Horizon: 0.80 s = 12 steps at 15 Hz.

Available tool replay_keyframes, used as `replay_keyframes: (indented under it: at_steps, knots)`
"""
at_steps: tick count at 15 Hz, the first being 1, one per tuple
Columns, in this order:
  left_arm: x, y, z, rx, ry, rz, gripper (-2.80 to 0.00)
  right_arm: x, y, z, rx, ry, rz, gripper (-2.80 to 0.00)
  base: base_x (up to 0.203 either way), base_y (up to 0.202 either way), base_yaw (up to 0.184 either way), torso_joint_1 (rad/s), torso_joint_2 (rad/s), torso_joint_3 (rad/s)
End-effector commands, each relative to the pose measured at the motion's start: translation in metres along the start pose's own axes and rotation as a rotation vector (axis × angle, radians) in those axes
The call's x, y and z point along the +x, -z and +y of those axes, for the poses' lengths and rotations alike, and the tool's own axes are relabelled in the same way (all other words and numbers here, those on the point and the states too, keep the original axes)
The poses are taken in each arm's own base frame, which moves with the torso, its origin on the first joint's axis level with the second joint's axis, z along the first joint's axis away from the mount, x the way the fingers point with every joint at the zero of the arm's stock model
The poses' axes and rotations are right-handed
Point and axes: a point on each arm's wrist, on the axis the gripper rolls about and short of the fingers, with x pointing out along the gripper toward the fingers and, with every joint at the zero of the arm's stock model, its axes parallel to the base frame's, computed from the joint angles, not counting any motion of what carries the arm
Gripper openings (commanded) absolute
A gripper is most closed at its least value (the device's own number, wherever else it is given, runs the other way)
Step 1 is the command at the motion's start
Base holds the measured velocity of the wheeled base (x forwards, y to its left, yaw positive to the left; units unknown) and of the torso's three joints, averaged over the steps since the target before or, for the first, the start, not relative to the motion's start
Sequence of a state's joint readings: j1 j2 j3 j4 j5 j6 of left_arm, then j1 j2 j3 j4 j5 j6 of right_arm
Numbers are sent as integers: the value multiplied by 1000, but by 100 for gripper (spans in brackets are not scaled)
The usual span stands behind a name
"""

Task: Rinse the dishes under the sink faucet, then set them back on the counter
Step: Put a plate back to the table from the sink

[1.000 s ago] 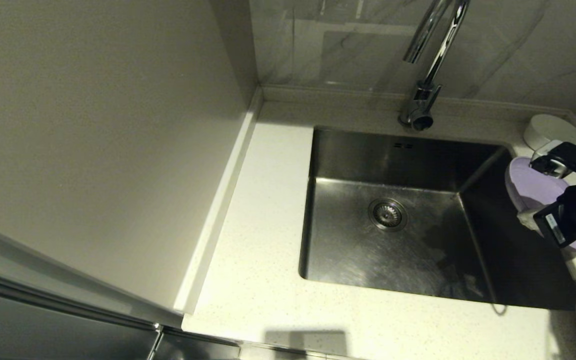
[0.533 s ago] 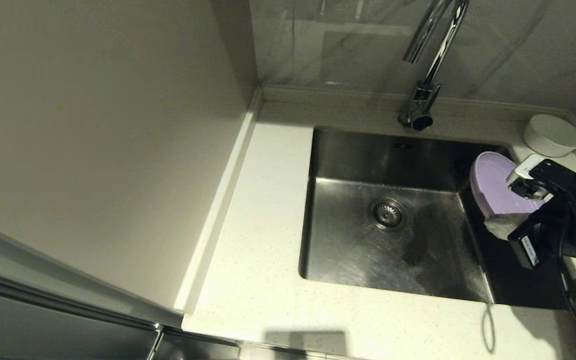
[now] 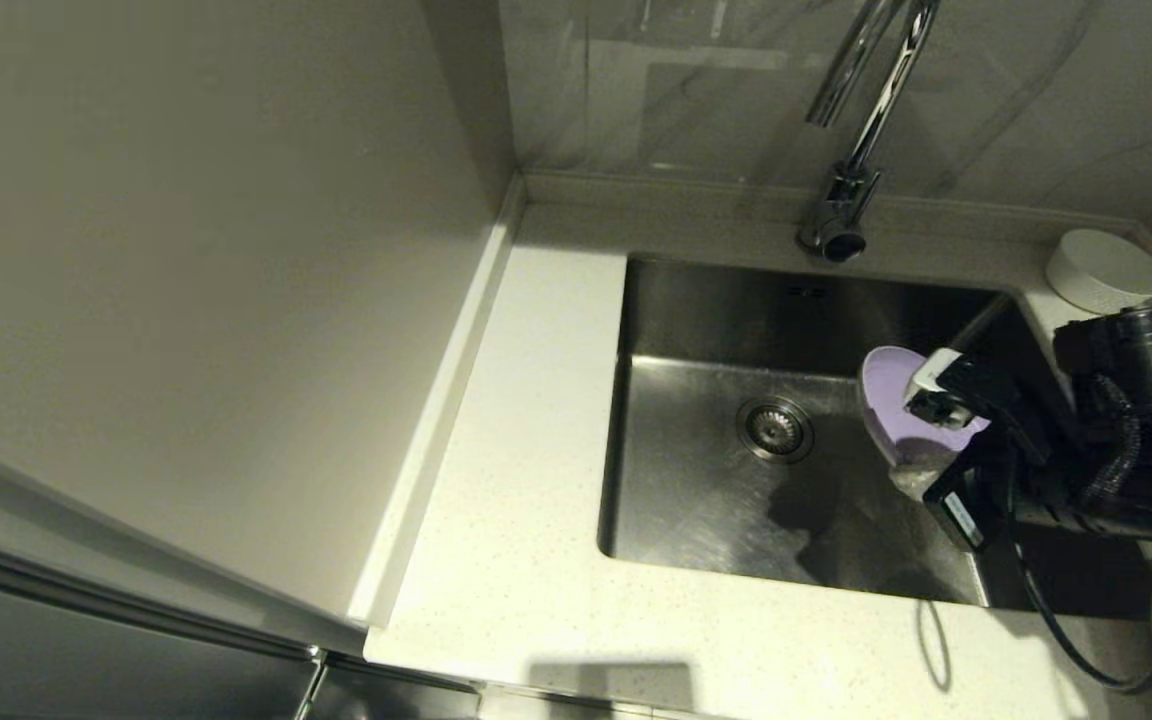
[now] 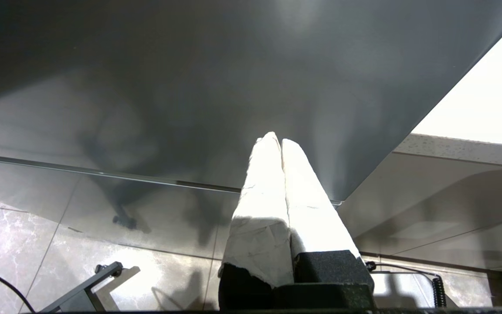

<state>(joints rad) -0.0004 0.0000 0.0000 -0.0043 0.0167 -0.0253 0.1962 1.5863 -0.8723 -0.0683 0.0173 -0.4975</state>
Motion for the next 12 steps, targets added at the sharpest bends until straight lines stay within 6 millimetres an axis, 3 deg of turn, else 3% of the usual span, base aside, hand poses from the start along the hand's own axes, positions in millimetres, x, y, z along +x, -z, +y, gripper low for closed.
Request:
replay_keyframes:
  at_steps: [1,4,8,12]
  knots:
    - [0,0,0,-1,-1,-3,-280,40,1,-1,23,-19,82,-280,0,0,0,0,0,0]
    - [0,0,0,-1,0,-3,-280,93,-9,-13,94,36,77,-280,0,0,0,0,0,0]
    - [0,0,0,-1,-1,-3,-280,170,5,-41,155,171,-47,-280,0,0,0,0,0,0]
    - [0,0,0,-1,-1,-3,-280,208,24,-75,192,316,-46,-280,0,0,0,0,0,0]
